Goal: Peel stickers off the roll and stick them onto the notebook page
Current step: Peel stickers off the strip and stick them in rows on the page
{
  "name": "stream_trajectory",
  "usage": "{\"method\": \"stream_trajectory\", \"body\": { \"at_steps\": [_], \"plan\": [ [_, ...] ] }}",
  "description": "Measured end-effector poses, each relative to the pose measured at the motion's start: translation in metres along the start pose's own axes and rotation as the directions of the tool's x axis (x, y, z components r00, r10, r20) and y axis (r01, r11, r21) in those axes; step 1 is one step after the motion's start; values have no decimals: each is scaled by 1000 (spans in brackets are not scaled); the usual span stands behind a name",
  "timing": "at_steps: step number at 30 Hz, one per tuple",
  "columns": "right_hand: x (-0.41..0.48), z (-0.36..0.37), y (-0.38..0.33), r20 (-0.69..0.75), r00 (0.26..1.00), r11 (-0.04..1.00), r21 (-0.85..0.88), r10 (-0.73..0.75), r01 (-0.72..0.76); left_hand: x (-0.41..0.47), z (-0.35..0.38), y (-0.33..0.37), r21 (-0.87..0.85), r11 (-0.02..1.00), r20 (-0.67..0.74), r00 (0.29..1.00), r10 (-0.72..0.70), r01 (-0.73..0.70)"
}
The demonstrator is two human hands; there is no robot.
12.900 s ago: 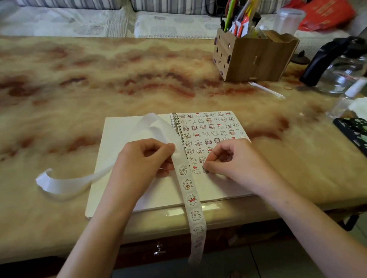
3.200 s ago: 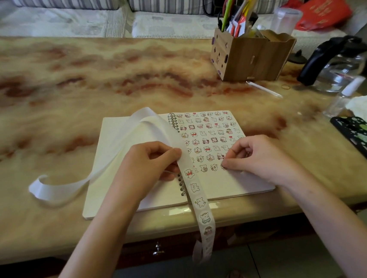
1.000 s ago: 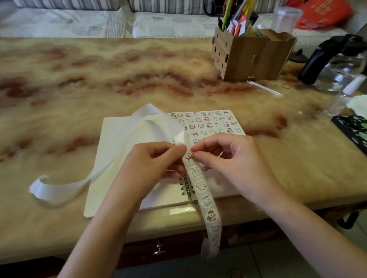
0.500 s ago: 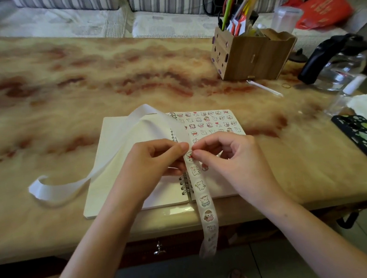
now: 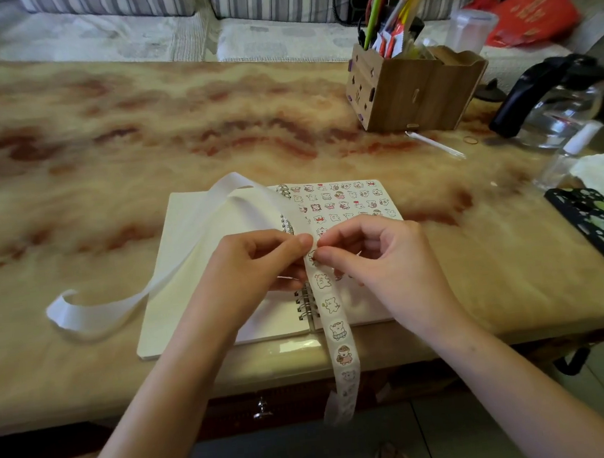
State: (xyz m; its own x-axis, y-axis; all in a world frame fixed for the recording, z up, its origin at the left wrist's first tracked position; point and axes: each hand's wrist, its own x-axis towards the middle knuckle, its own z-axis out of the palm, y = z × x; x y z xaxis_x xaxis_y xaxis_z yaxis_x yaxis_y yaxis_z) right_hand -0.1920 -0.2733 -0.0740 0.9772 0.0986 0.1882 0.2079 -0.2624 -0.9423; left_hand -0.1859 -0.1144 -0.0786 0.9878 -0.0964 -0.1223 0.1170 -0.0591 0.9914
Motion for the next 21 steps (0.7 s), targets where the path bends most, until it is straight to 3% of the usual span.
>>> {"method": "stream_trajectory", "body": {
  "at_steps": [12, 21],
  "plan": [
    [-5, 1, 2, 10, 976, 914, -348, -219, 209, 0, 0, -1, 10, 999, -54, 997, -51, 51],
    [-3, -2, 2, 35, 990, 943, -303, -135, 139, 0, 1, 2, -34, 997, -53, 996, -66, 65]
  ]
}}
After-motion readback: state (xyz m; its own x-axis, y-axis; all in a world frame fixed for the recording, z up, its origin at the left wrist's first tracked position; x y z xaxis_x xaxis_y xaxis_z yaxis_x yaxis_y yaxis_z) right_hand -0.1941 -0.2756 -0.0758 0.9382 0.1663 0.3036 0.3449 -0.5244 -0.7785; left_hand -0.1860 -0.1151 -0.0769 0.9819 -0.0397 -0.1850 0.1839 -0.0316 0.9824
